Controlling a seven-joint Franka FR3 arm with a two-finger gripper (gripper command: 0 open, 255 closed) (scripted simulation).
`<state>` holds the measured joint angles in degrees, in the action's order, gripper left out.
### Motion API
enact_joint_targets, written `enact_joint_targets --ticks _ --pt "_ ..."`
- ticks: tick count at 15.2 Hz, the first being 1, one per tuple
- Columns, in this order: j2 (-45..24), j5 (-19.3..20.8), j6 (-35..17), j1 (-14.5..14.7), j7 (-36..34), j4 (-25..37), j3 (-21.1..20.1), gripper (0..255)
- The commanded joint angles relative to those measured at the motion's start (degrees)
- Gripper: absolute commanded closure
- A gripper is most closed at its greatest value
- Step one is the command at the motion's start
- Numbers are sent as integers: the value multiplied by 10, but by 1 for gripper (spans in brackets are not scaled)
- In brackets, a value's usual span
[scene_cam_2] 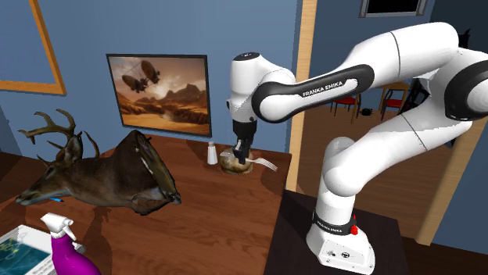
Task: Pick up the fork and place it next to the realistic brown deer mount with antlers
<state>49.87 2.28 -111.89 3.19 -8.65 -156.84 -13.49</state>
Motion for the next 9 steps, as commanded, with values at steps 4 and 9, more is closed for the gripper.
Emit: enact_joint_targets --ticks 4,9 --pt "5 3 39 -2 7 35 6 255" --pt "5 5 76 -5 14 73 10 255"
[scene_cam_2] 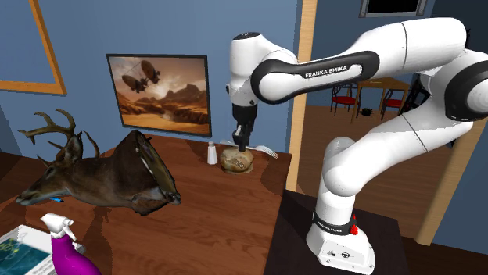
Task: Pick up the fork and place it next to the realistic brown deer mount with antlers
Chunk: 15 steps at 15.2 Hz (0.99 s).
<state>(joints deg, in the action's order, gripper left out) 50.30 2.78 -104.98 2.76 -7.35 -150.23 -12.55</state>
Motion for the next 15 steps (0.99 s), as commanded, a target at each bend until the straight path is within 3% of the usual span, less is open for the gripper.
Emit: enact_joint_targets --ticks 1,15 --pt "0 1 15 -1 2 15 1 255" --pt "-19 8 112 -9 18 132 10 255"
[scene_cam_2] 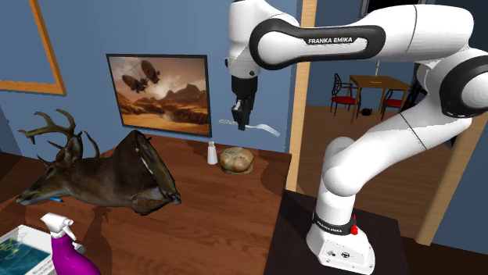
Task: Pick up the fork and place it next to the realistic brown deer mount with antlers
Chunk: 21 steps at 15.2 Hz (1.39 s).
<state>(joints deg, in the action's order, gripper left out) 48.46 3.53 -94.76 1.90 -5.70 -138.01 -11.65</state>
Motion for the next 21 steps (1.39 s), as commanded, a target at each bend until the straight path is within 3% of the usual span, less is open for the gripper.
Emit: enact_joint_targets --ticks 1,18,21 --pt "-3 1 16 -1 3 19 2 255" --pt "-55 11 129 -13 20 186 6 255" --pt "-90 21 114 -21 31 207 14 255"
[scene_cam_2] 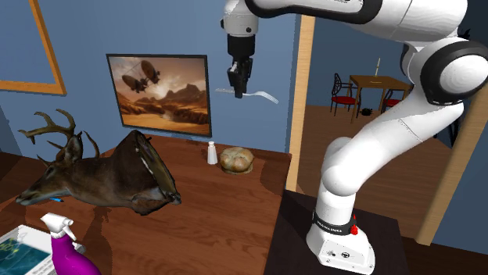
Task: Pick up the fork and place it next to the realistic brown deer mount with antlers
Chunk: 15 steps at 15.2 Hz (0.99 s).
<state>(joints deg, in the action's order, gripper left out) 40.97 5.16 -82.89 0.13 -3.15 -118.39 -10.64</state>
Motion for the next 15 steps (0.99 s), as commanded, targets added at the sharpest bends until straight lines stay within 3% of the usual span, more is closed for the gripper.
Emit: enact_joint_targets --ticks 1,8,15 --pt "-33 9 -13 -7 11 21 9 255" --pt "-163 35 -56 -30 44 113 34 255" --pt "-306 52 -70 -48 75 248 53 255"
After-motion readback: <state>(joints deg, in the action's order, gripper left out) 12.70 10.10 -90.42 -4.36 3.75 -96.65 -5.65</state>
